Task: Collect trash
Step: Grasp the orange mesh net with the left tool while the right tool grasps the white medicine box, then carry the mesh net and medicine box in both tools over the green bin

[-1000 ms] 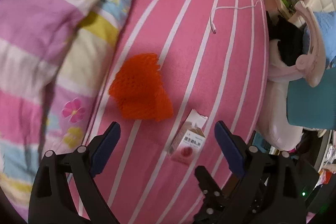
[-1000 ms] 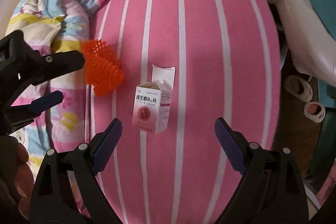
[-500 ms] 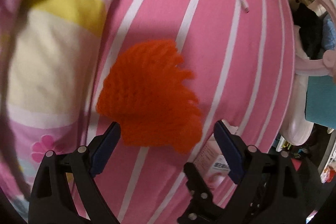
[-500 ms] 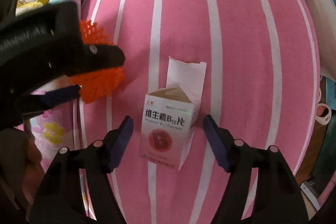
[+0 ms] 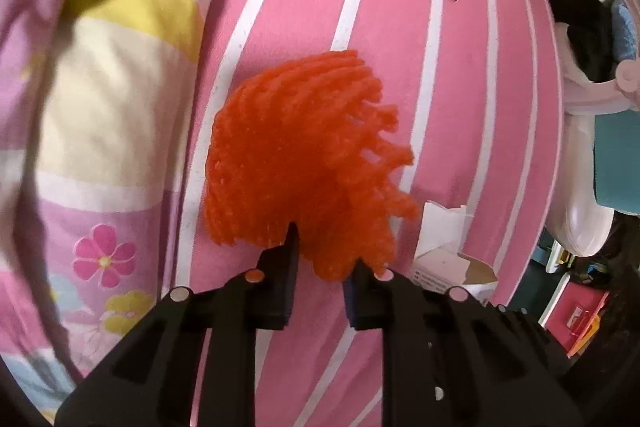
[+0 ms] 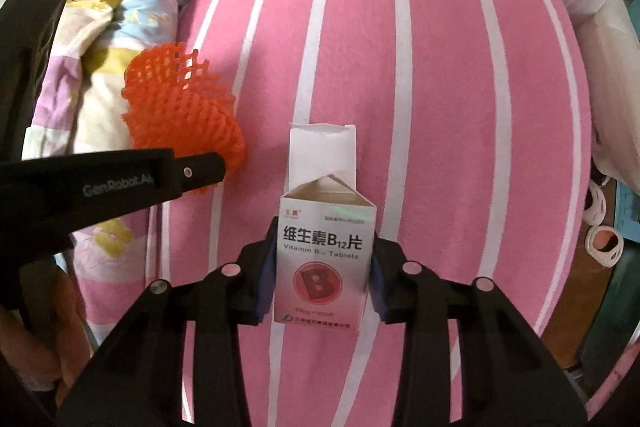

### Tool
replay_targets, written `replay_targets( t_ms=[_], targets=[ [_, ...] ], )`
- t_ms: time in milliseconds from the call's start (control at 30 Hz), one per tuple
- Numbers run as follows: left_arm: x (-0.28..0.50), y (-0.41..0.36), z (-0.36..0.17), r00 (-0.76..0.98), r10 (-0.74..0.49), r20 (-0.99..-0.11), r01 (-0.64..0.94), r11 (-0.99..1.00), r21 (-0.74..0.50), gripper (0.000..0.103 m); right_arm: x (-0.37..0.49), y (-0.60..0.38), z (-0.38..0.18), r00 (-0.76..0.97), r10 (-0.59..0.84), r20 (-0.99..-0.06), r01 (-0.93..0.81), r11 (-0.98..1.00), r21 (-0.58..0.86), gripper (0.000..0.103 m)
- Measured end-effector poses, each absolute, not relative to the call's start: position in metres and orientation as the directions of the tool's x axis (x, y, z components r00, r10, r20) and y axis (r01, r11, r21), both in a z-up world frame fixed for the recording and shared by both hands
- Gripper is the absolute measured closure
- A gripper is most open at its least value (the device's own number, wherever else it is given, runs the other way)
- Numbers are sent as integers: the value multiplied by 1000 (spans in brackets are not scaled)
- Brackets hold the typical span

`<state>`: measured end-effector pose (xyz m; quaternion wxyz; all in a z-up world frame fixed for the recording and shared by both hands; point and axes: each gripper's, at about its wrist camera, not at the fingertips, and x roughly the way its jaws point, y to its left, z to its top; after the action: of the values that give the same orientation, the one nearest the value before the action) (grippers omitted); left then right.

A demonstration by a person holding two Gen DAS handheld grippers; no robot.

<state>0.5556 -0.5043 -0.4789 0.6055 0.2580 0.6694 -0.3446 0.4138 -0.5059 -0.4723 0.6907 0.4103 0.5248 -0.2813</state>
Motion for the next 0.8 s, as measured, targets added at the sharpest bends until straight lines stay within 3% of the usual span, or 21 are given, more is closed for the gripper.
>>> replay_targets(
  t_ms=[600, 800],
  targets=[
    [532, -478, -412, -66, -137, -988, 790, 598, -136, 89, 376, -506, -410, 343, -11, -939, 805, 520, 287, 65],
    [519, -462, -362, -38, -168, -985, 768, 625, -137, 89, 365, -505, -363, 379, -20, -925, 774, 555, 305, 65]
  ],
)
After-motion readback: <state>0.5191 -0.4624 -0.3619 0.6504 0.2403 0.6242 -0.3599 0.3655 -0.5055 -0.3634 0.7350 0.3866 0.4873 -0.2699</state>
